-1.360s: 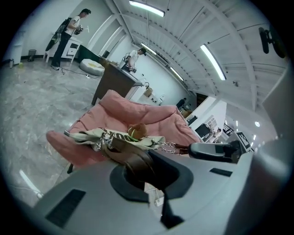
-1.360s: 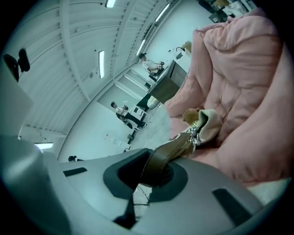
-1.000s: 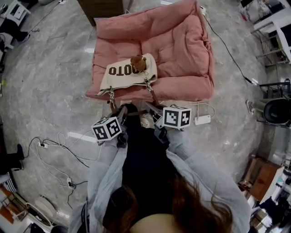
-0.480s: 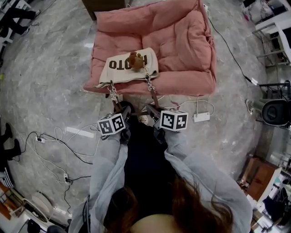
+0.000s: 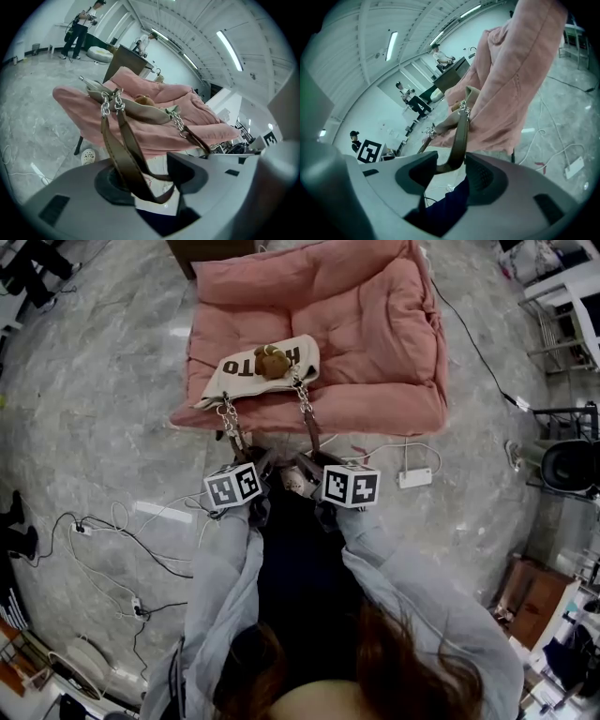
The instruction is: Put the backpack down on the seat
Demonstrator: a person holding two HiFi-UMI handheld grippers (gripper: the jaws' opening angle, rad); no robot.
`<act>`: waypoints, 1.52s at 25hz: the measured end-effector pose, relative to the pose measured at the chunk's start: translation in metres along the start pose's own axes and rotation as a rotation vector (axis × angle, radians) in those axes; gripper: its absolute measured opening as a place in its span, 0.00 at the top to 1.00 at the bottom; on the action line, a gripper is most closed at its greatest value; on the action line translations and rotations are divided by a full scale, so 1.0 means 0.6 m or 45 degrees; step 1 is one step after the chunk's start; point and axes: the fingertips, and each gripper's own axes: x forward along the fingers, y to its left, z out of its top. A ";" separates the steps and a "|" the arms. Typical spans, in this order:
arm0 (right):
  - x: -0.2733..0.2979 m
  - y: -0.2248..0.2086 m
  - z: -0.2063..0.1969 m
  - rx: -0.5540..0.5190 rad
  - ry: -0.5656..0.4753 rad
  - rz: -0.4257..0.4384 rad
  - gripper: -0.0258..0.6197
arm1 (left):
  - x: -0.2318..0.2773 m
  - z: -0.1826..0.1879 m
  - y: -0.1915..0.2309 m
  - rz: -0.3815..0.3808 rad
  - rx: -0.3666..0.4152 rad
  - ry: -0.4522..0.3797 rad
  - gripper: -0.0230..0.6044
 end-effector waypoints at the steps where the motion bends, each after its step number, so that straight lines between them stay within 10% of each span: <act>1: -0.001 -0.001 -0.002 -0.007 0.008 -0.004 0.61 | 0.002 0.000 0.002 0.004 0.013 0.018 0.56; 12: 0.004 0.006 0.012 -0.013 -0.007 0.035 0.29 | -0.016 -0.008 0.018 0.025 0.043 0.021 0.39; 25: -0.056 0.129 0.086 -0.071 -0.154 0.293 0.28 | -0.104 0.107 -0.040 -0.081 0.115 -0.219 0.39; 38: -0.139 0.214 0.197 -0.438 -0.444 0.406 0.36 | -0.208 0.233 -0.151 -0.211 0.437 -0.426 0.40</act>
